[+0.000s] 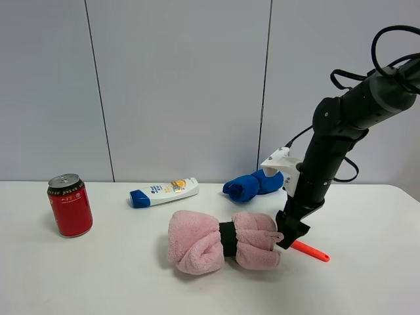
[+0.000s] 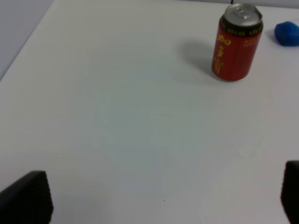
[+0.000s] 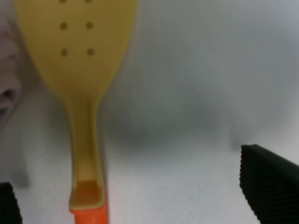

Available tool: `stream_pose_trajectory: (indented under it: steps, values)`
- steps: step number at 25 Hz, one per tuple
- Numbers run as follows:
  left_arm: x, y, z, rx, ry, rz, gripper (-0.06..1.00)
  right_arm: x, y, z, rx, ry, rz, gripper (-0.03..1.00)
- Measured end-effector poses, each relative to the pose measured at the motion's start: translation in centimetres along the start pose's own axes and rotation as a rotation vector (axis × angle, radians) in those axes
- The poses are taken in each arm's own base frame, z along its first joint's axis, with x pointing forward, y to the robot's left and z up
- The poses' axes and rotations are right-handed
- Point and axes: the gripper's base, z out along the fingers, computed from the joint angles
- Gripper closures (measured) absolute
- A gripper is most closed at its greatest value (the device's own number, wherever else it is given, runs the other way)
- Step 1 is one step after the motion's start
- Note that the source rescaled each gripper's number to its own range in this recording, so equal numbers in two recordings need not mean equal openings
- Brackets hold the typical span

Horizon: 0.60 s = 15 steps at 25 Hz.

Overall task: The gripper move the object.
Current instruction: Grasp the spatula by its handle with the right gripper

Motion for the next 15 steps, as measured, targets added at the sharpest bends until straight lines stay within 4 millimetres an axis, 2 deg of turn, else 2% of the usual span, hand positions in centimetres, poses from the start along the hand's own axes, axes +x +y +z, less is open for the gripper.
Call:
stream_pose_trajectory:
  steps: [15]
  values:
    - [0.00,0.00,0.00,0.000,0.000,0.000,-0.06,-0.45,-0.48,-0.02,0.053,-0.050,0.009,0.05]
